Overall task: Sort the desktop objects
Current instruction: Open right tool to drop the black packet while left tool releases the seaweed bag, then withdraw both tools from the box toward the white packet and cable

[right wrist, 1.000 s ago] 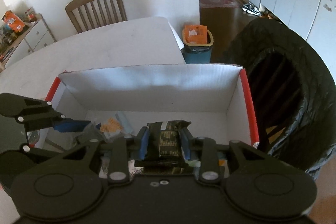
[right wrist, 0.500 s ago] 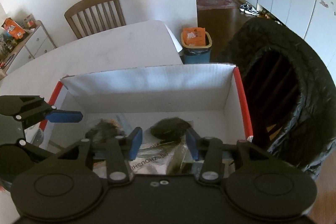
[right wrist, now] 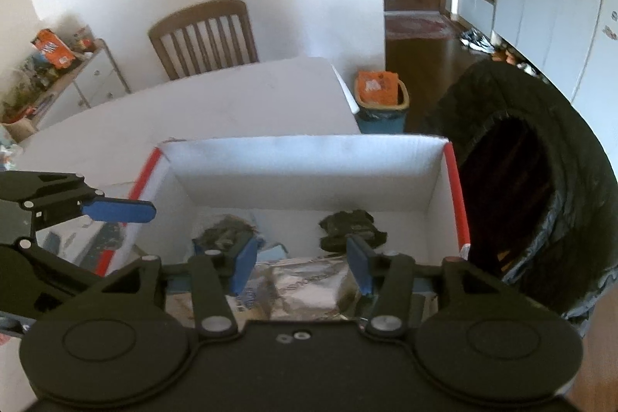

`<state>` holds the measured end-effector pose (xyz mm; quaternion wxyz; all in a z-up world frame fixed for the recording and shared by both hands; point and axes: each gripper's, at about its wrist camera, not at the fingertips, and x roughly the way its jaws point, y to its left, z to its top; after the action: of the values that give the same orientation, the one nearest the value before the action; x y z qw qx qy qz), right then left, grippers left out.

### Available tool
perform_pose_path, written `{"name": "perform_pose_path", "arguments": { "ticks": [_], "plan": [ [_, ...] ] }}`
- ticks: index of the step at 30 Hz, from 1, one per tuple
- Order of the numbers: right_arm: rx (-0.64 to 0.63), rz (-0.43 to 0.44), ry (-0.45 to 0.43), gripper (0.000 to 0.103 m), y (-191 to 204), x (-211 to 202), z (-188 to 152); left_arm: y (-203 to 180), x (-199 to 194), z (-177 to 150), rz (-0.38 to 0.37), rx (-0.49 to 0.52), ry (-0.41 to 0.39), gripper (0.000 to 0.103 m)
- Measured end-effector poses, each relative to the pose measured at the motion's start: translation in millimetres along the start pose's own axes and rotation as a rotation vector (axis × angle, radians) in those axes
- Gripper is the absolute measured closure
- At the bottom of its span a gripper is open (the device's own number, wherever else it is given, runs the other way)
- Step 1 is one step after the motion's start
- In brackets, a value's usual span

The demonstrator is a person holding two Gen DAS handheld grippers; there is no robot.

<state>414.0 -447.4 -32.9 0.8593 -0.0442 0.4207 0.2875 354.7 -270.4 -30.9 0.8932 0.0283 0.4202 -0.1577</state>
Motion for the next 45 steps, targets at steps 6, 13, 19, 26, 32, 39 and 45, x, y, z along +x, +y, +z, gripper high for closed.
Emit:
{"name": "perform_pose_path", "arguments": {
  "ticks": [6,13,19,26,32,39,45],
  "plan": [
    [-0.062,0.013,-0.038,0.038,15.6,-16.3,-5.3,4.5,-25.2,-10.9,-0.065,-0.056,-0.034,0.033],
    [-0.057,0.008,-0.070,0.031,25.6,-31.1,-15.2,11.2,-54.6,-26.5,-0.062,-0.084,-0.100,0.032],
    [-0.022,-0.007,-0.092,0.030,37.1,-40.6,-25.1,18.9,-76.3,-43.1,-0.070,-0.085,-0.134,0.021],
    [-0.044,-0.010,-0.131,0.021,70.8,-52.9,-40.2,36.3,-102.8,-65.0,-0.081,-0.110,-0.165,0.021],
    [-0.031,0.008,-0.137,0.014,101.7,-54.5,-51.6,52.9,-126.7,-82.9,-0.031,-0.119,-0.181,0.021],
    [-0.042,0.022,-0.125,0.012,144.3,-49.0,-64.6,79.2,-151.6,-110.5,-0.033,-0.139,-0.209,0.001],
    [-0.061,0.026,-0.119,0.011,185.1,-40.6,-72.2,104.3,-173.3,-136.5,-0.011,-0.159,-0.226,0.000]
  ]
}}
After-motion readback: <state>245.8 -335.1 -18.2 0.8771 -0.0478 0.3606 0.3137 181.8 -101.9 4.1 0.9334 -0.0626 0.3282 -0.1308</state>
